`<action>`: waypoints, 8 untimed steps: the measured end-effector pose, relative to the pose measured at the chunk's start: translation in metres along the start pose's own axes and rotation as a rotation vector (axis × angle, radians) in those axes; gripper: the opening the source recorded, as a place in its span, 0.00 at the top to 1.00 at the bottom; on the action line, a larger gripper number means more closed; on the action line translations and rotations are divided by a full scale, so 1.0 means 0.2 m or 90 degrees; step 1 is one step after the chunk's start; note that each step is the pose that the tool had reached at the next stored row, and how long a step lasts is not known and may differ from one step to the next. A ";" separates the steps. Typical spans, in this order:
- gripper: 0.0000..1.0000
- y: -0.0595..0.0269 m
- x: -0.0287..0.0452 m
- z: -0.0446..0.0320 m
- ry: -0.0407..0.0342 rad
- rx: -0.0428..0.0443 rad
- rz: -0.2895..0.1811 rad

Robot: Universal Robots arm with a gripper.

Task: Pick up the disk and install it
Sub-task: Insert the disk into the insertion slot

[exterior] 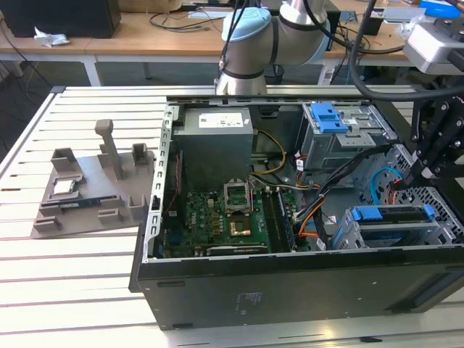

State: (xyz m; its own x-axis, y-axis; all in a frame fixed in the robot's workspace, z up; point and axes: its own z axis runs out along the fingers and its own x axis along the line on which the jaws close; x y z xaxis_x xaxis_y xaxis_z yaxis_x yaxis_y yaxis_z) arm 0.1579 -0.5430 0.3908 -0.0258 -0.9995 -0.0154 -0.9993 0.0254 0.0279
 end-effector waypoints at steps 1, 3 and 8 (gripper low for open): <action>0.89 -0.011 -0.003 0.007 0.0009 -0.0003 0.000; 0.89 -0.034 -0.009 0.024 0.0029 -0.0010 0.000; 0.89 -0.075 -0.023 0.070 0.0084 -0.0019 0.000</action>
State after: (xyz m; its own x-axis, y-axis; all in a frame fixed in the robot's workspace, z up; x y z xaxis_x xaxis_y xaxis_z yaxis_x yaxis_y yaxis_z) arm 0.1727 -0.5385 0.3763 -0.0259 -0.9997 -0.0023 -0.9992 0.0258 0.0309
